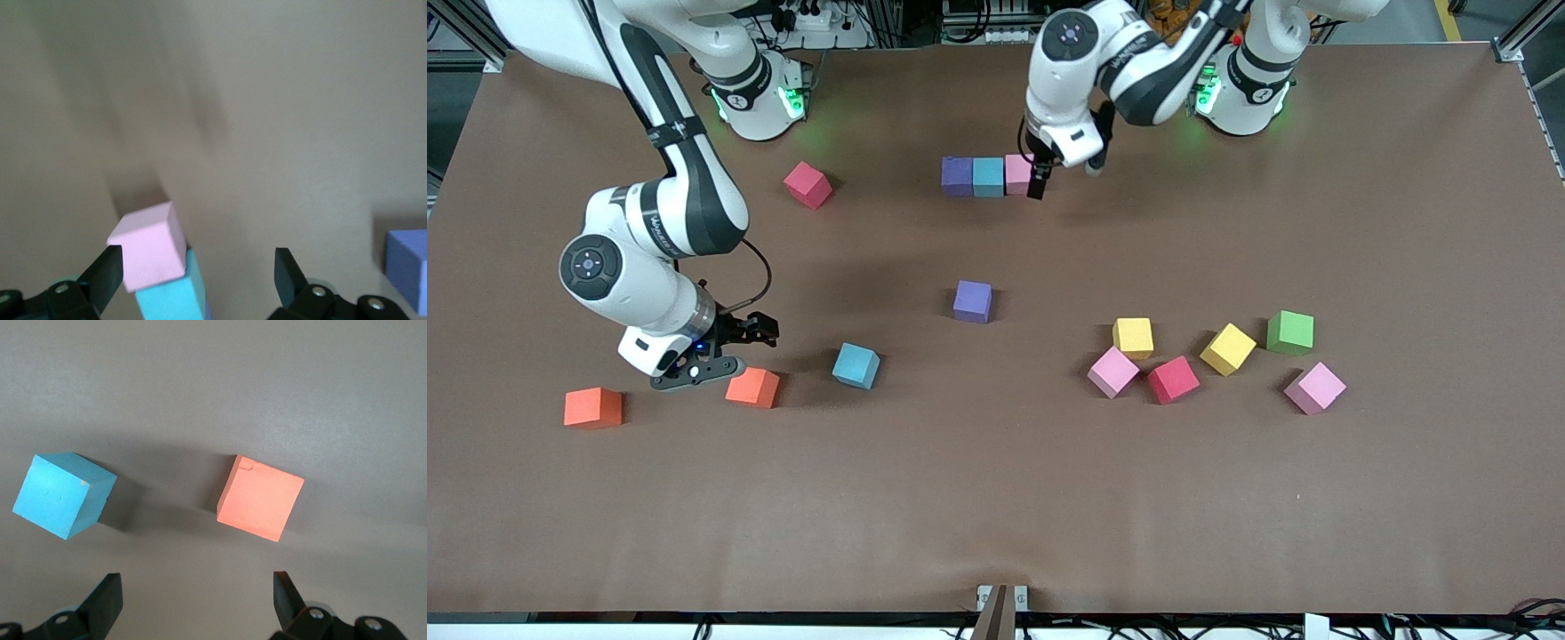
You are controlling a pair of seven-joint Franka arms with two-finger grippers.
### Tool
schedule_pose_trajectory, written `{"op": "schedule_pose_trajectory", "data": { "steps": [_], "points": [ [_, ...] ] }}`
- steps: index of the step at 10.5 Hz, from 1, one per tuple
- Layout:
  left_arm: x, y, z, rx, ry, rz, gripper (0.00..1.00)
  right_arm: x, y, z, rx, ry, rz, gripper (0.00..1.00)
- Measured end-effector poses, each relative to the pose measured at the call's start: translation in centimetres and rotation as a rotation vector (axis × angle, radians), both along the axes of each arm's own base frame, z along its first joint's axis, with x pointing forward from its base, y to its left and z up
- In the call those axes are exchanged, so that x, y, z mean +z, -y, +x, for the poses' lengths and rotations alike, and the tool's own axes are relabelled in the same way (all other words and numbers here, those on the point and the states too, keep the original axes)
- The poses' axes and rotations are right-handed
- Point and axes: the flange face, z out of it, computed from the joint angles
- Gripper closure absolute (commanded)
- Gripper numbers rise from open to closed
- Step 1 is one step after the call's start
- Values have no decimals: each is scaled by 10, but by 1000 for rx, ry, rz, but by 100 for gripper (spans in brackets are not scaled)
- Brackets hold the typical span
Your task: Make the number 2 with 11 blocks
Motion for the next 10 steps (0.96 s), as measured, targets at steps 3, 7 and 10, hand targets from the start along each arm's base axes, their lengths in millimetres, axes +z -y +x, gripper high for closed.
{"op": "schedule_pose_trajectory", "data": {
  "steps": [3, 7, 10],
  "points": [
    [17, -46, 61, -233, -4, -6, 0, 0, 0, 0, 0, 0, 0, 0],
    [28, -114, 137, -586, 36, -64, 0, -1, -1, 0, 1, -1, 0, 0],
    [6, -138, 200, -742, 46, -81, 0, -2, -1, 0, 1, -2, 0, 0]
  ]
}}
